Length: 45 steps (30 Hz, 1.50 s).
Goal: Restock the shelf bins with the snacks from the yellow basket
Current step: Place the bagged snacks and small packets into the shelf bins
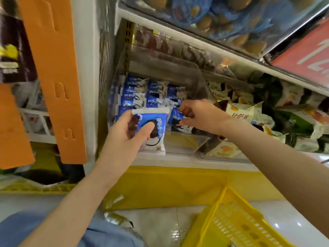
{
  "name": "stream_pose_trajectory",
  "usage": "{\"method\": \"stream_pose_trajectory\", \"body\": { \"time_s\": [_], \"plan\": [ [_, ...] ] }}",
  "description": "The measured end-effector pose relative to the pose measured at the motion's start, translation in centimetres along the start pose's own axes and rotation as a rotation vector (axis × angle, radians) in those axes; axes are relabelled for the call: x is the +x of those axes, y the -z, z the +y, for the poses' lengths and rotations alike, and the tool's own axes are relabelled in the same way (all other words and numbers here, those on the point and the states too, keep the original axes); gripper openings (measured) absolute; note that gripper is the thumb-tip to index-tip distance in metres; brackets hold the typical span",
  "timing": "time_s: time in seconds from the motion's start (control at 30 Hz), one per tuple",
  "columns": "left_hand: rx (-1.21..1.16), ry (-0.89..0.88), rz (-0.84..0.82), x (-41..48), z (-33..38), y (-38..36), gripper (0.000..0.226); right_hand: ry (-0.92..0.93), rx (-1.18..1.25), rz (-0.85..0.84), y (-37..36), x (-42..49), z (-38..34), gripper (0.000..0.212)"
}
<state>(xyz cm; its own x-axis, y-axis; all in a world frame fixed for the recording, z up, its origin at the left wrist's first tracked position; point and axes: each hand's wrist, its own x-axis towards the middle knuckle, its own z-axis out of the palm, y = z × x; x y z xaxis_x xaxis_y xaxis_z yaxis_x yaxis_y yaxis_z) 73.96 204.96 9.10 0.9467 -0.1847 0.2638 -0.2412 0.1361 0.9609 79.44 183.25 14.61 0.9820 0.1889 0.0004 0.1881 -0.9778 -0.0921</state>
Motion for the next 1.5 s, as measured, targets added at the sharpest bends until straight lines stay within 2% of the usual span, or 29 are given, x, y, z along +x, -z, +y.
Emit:
{"method": "stream_pose_trajectory", "body": {
  "time_s": [0.07, 0.2, 0.33, 0.43, 0.53, 0.6, 0.7, 0.77, 0.87, 0.9, 0.97, 1.17, 1.33, 1.4, 1.5],
  "plan": [
    [-0.002, -0.026, 0.058, 0.5, 0.4, 0.9, 0.022, 0.044, -0.138, -0.103, -0.4, 0.7, 0.4, 0.031],
    [-0.017, -0.050, 0.146, 1.1, 0.5, 1.7, 0.017, 0.038, -0.349, -0.217, -1.1, 1.8, 0.7, 0.028],
    [-0.059, -0.054, 0.162, 1.2, 0.9, 1.8, 0.026, 0.054, -0.422, -0.157, -1.0, 2.3, 0.4, 0.034],
    [-0.093, -0.028, 0.153, 1.1, 0.8, 1.6, 0.020, 0.059, -0.439, -0.126, -1.2, 2.2, 0.2, 0.035],
    [-0.103, -0.021, 0.151, 0.9, 0.7, 1.3, 0.023, -0.005, -0.341, -0.115, -1.3, 1.6, -0.1, 0.041],
    [-0.099, -0.026, 0.153, 0.8, 0.6, 1.0, 0.027, -0.053, -0.195, -0.027, -1.0, 1.0, -0.7, 0.043],
    [-0.138, 0.013, 0.152, 0.7, 0.5, 0.8, 0.031, -0.090, 0.299, 0.188, 0.0, -0.7, -2.7, 0.020],
    [-0.161, 0.047, 0.161, 0.7, 0.3, 0.6, 0.032, -0.054, 0.617, 0.171, 0.5, -2.2, -4.6, 0.012],
    [-0.181, 0.044, 0.148, 0.5, 0.4, 0.0, 0.039, 0.012, 0.840, 0.012, 0.3, -4.4, -6.6, 0.028],
    [-0.186, 0.044, 0.132, 0.4, 0.4, -0.3, 0.045, 0.029, 0.860, -0.011, 0.0, -4.9, -7.0, 0.033],
    [-0.189, 0.049, 0.104, 0.0, 0.4, -0.6, 0.048, 0.054, 0.887, 0.001, -0.1, -5.5, -7.5, 0.030],
    [-0.181, 0.036, 0.037, -0.3, 0.3, -0.2, 0.023, 0.102, 0.577, 0.035, 0.9, -6.5, -7.0, 0.034],
    [-0.081, -0.108, 0.060, -0.1, 0.9, 0.0, 0.014, 0.211, 0.490, 0.046, 2.1, -7.3, -7.1, 0.028],
    [0.006, -0.186, 0.060, 0.0, 1.1, 0.2, 0.011, 0.203, 0.483, 0.055, 2.6, -7.1, -6.7, 0.028],
    [0.324, -0.285, 0.063, 0.2, 0.5, 0.7, 0.021, 0.068, 0.581, 0.170, 3.5, -6.3, -5.2, 0.022]
  ]
}}
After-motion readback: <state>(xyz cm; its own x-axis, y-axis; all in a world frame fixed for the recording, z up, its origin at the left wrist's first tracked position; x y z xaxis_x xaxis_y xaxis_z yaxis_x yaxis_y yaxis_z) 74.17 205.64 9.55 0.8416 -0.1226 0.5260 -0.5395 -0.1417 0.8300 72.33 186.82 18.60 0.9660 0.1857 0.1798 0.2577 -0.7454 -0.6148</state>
